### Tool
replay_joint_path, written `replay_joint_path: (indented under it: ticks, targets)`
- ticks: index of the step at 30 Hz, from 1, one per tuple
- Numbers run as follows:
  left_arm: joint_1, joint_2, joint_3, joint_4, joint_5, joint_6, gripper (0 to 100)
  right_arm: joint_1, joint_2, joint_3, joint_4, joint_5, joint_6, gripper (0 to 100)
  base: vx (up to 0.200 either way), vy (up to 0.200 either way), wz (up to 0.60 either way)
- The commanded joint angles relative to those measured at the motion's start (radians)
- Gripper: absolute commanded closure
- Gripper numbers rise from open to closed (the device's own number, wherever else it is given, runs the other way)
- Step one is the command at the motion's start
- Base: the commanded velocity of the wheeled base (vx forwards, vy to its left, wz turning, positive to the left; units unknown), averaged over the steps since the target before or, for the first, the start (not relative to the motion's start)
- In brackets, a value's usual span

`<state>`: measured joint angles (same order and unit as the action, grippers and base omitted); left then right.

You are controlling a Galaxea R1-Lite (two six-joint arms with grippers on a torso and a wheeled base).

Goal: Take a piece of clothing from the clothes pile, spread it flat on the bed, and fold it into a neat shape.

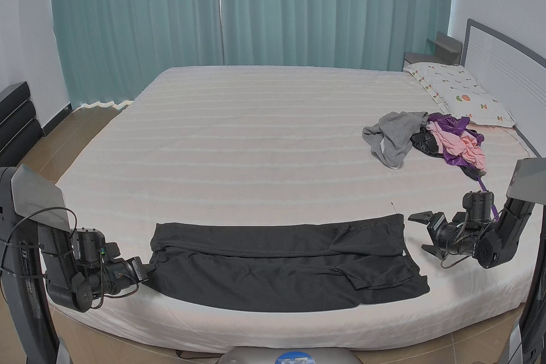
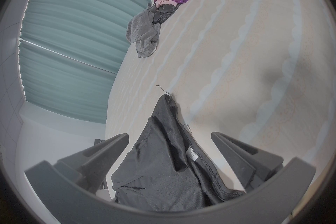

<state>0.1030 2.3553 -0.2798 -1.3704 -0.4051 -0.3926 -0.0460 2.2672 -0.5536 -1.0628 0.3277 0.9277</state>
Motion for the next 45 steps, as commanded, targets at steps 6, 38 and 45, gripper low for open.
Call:
replay_joint_path:
  ticks: [6, 38, 45]
  targets:
    - [0.027, 0.004, 0.074, -0.05, 0.002, 0.02, 100, 0.0, 0.0, 0.0, 0.001, 0.001, 0.0, 0, 0.0, 0.0, 0.0]
    - [0.029, 0.005, 0.182, -0.095, 0.017, 0.054, 0, 0.0, 0.0, 0.0, 0.001, 0.001, 0.0, 0, 0.0, 0.0, 0.0]
    - [0.034, -0.044, 0.131, -0.107, 0.025, 0.04, 0, 0.0, -0.002, 0.0, 0.001, 0.001, 0.0, 0, 0.0, 0.0, 0.0]
